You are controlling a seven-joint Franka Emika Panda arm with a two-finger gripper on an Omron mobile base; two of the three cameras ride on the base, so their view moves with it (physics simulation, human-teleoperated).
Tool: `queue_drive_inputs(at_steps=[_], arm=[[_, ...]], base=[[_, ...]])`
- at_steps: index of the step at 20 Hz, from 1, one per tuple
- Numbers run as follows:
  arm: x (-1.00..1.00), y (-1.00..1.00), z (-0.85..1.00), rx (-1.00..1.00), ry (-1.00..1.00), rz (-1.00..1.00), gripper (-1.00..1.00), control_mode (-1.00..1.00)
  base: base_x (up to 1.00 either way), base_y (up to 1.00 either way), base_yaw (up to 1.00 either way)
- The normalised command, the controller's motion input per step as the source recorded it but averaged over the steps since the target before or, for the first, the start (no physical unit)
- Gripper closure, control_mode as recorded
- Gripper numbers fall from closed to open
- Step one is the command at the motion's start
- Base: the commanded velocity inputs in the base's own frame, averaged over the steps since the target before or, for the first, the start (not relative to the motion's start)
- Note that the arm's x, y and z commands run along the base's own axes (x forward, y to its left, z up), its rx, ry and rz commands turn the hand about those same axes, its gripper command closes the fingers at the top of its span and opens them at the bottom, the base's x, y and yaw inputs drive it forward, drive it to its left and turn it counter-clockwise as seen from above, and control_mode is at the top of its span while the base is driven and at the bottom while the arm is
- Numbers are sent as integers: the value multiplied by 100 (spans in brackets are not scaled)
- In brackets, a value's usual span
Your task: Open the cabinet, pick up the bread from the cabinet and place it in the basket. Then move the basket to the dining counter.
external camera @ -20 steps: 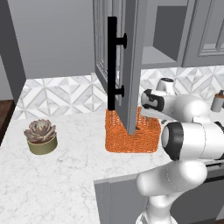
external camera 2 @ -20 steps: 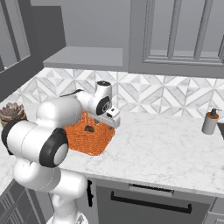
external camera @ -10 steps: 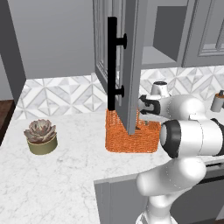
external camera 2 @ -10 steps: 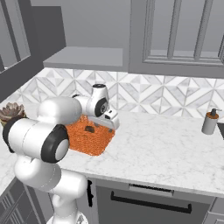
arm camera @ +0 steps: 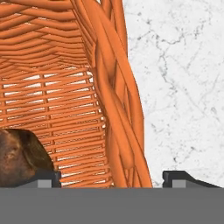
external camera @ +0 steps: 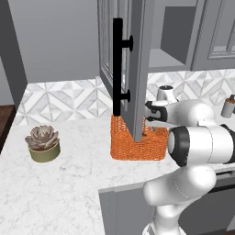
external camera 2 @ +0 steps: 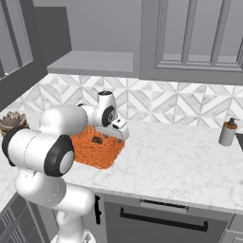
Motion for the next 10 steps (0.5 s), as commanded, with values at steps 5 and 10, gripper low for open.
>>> queue_drive_inputs(at_steps=[5, 10], arm=[[0, 0, -7, 3, 1, 0, 100, -100], [-1, -5, 3, 1, 0, -1, 100, -100]], base=[[0, 0, 0], [0, 0, 0]])
